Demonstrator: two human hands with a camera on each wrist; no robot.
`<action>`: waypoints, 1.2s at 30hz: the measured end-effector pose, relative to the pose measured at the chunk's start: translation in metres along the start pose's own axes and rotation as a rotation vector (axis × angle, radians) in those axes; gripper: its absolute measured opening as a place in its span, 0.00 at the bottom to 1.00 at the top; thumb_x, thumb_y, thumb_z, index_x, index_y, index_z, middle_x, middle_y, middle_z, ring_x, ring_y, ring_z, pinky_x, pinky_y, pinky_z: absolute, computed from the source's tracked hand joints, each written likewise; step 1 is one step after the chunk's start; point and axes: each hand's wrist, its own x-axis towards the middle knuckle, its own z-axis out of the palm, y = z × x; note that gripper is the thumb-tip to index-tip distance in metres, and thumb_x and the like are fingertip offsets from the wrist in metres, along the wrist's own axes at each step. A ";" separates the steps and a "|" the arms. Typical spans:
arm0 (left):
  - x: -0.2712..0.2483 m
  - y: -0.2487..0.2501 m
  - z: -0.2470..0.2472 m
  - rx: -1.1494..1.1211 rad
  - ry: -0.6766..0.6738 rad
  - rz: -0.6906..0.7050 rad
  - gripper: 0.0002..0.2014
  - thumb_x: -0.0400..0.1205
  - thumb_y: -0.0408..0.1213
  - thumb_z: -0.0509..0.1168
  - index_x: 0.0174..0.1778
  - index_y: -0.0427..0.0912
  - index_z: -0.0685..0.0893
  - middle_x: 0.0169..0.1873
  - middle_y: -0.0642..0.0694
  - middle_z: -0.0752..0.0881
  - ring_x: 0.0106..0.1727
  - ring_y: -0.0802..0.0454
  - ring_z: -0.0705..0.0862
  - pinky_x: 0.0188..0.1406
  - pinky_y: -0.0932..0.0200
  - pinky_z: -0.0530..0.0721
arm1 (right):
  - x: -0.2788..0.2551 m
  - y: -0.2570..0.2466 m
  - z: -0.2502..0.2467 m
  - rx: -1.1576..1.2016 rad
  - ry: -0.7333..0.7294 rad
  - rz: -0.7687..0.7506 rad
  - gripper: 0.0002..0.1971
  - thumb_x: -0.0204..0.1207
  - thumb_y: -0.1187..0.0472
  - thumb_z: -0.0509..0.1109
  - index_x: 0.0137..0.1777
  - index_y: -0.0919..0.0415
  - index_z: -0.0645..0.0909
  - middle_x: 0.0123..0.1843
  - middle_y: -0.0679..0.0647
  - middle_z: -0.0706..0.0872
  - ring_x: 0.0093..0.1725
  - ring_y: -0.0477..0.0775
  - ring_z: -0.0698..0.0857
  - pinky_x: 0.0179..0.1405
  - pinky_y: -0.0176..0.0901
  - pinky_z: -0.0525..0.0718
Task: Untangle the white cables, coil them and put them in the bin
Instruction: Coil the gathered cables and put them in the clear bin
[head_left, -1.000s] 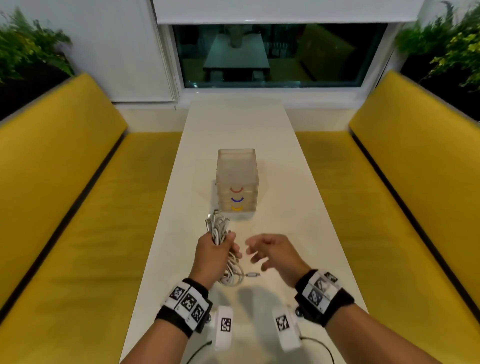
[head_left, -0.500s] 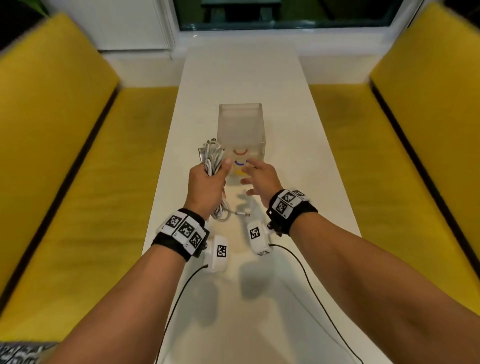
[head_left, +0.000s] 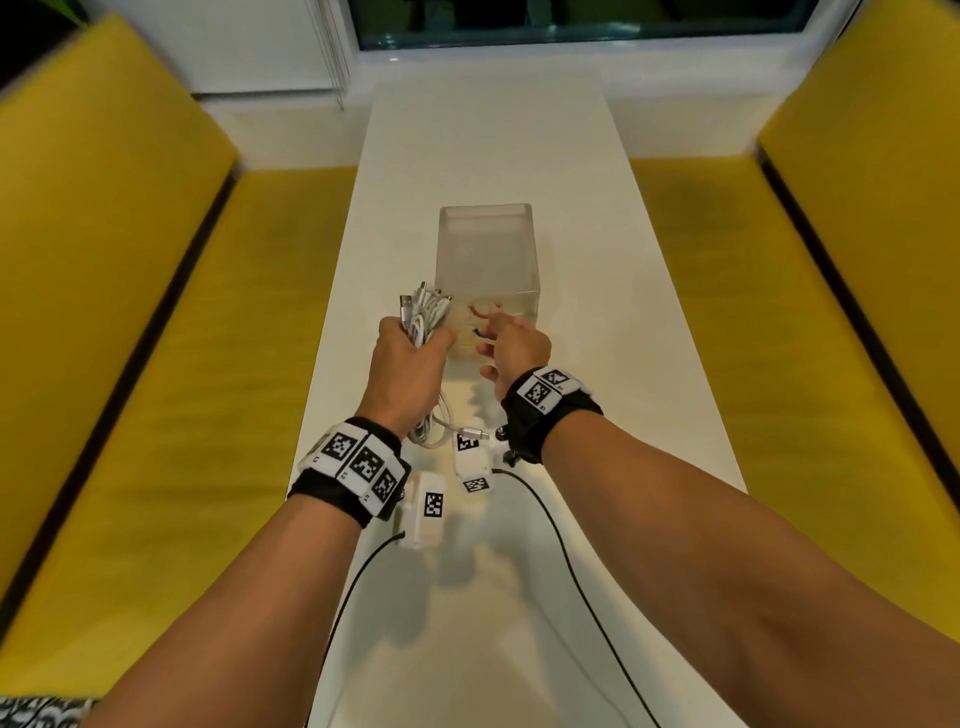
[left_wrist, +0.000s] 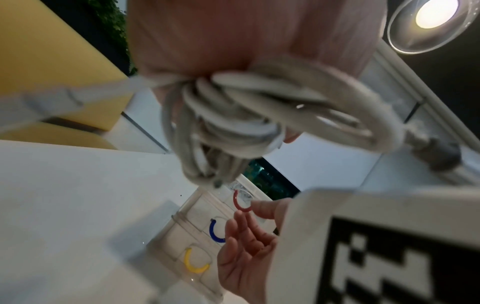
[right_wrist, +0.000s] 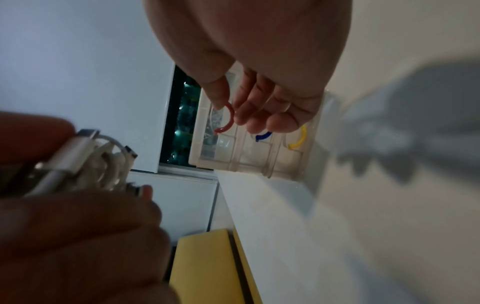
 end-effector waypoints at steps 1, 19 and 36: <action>0.001 0.001 0.000 0.001 -0.002 -0.017 0.19 0.76 0.52 0.65 0.56 0.44 0.76 0.38 0.48 0.79 0.32 0.51 0.75 0.33 0.54 0.73 | 0.002 -0.001 0.000 -0.010 0.001 0.007 0.06 0.78 0.55 0.73 0.40 0.52 0.84 0.43 0.53 0.91 0.35 0.51 0.85 0.30 0.43 0.79; 0.015 0.030 0.023 0.431 -0.004 0.042 0.27 0.84 0.59 0.65 0.64 0.37 0.74 0.51 0.42 0.84 0.43 0.46 0.83 0.37 0.54 0.76 | -0.046 0.045 -0.041 -0.094 -0.039 -0.187 0.09 0.81 0.60 0.70 0.39 0.59 0.87 0.38 0.56 0.90 0.33 0.49 0.83 0.30 0.38 0.79; 0.031 0.065 0.063 1.266 -0.544 0.021 0.21 0.93 0.45 0.48 0.78 0.41 0.76 0.80 0.44 0.75 0.78 0.43 0.74 0.75 0.48 0.71 | -0.058 0.044 -0.044 -0.038 -0.012 -0.098 0.12 0.80 0.67 0.67 0.33 0.61 0.81 0.33 0.57 0.86 0.32 0.52 0.80 0.28 0.39 0.76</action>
